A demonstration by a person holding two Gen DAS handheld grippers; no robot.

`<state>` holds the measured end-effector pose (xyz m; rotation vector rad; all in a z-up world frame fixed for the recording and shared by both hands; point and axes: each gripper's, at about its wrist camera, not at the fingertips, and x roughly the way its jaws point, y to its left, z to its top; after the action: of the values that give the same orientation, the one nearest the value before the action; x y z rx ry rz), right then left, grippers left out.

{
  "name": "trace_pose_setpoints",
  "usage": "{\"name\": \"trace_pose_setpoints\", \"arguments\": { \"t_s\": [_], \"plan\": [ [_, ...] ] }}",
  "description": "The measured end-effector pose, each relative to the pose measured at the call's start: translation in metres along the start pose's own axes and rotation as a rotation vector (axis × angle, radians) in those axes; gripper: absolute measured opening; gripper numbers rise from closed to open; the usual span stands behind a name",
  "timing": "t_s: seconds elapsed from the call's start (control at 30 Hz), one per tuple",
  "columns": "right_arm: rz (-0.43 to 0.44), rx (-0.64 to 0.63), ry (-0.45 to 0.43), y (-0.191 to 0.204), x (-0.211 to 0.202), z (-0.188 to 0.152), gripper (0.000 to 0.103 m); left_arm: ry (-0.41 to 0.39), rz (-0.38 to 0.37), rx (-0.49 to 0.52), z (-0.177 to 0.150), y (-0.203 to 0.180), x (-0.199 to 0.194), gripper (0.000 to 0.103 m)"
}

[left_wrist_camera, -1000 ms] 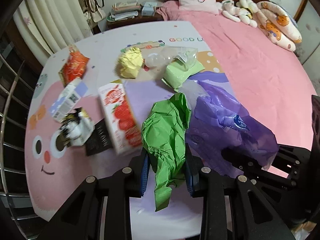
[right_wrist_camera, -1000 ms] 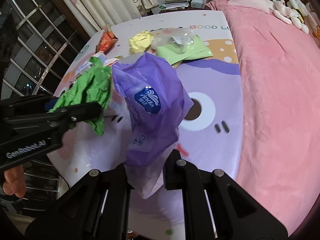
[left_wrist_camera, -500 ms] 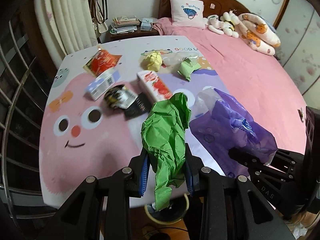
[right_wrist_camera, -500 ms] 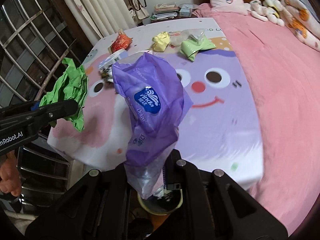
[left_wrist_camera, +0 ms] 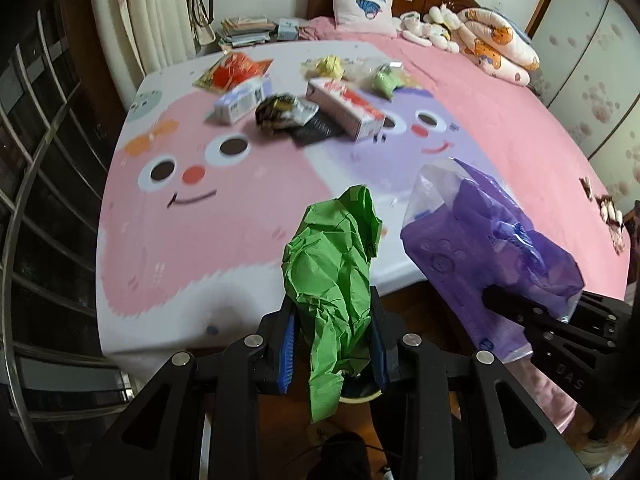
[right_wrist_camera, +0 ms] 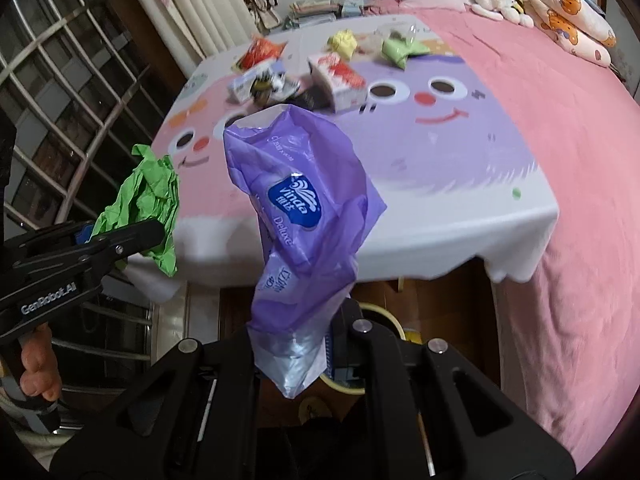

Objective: Collect trash
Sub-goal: 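Carry the bag and green wrapper over the bin and open both tools, then raise both tools back toward the table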

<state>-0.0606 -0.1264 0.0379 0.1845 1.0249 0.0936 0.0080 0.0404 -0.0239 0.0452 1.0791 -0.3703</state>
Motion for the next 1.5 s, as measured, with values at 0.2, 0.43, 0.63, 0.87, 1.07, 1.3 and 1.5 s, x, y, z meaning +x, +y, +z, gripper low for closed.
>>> {"name": "trace_pose_setpoints", "arguments": {
  "t_s": [0.2,0.43,0.63,0.87,1.07,1.3,1.5],
  "plan": [
    [-0.014,-0.021,0.083,0.015,0.023,-0.034,0.007,0.064,-0.001,0.006,-0.024,0.002,0.033,0.03],
    [-0.006,-0.015,0.219,0.005,0.082,-0.076,0.007,0.164,0.011,0.053,-0.066,-0.009,0.089,0.03],
    [-0.012,0.037,0.367,-0.018,0.172,-0.127,0.007,0.275,0.012,0.07,-0.112,-0.02,0.165,0.03],
    [-0.054,0.07,0.513,-0.049,0.297,-0.192,0.007,0.41,-0.006,0.021,-0.165,-0.015,0.29,0.031],
    [-0.049,0.098,0.577,-0.074,0.38,-0.236,0.008,0.453,0.029,0.034,-0.2,-0.013,0.374,0.037],
    [-0.028,0.153,0.584,-0.09,0.43,-0.255,0.059,0.44,0.065,-0.008,-0.22,-0.001,0.41,0.077],
    [0.009,0.189,0.569,-0.097,0.423,-0.251,0.059,0.411,0.093,-0.016,-0.216,0.009,0.406,0.089]
  ]
}}
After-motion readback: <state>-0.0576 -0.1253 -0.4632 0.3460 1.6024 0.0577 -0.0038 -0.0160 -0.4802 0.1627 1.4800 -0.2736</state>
